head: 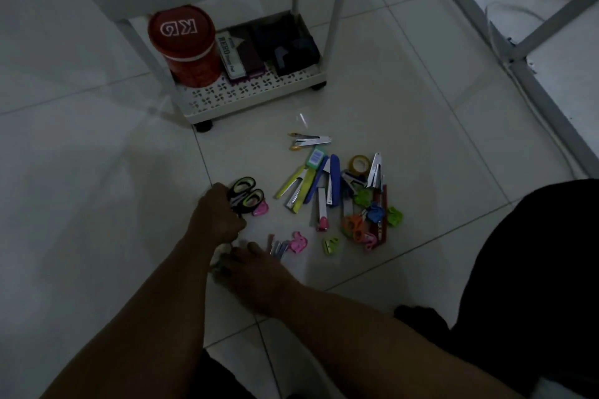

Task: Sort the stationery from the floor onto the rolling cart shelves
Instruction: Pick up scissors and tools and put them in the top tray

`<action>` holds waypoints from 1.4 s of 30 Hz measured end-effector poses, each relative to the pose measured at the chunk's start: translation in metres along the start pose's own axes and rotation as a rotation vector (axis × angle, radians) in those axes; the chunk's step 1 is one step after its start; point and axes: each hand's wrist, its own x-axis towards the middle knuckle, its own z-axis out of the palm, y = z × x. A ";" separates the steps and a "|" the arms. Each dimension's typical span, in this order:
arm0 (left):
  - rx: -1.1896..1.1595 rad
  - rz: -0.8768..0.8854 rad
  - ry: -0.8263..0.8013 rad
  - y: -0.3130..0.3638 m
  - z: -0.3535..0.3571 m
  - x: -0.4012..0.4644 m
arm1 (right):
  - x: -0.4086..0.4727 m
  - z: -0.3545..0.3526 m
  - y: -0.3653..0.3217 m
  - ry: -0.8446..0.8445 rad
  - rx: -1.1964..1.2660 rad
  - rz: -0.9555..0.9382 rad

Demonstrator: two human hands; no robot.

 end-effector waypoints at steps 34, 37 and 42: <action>-0.634 -0.193 -0.065 0.072 0.011 0.018 | -0.096 -0.043 0.183 0.047 0.744 1.861; -0.707 -0.199 -0.137 0.069 0.006 0.013 | -0.090 -0.047 0.176 0.271 0.840 1.909; -0.717 -0.197 -0.199 0.069 0.007 0.014 | -0.067 -0.060 0.156 0.625 0.887 2.120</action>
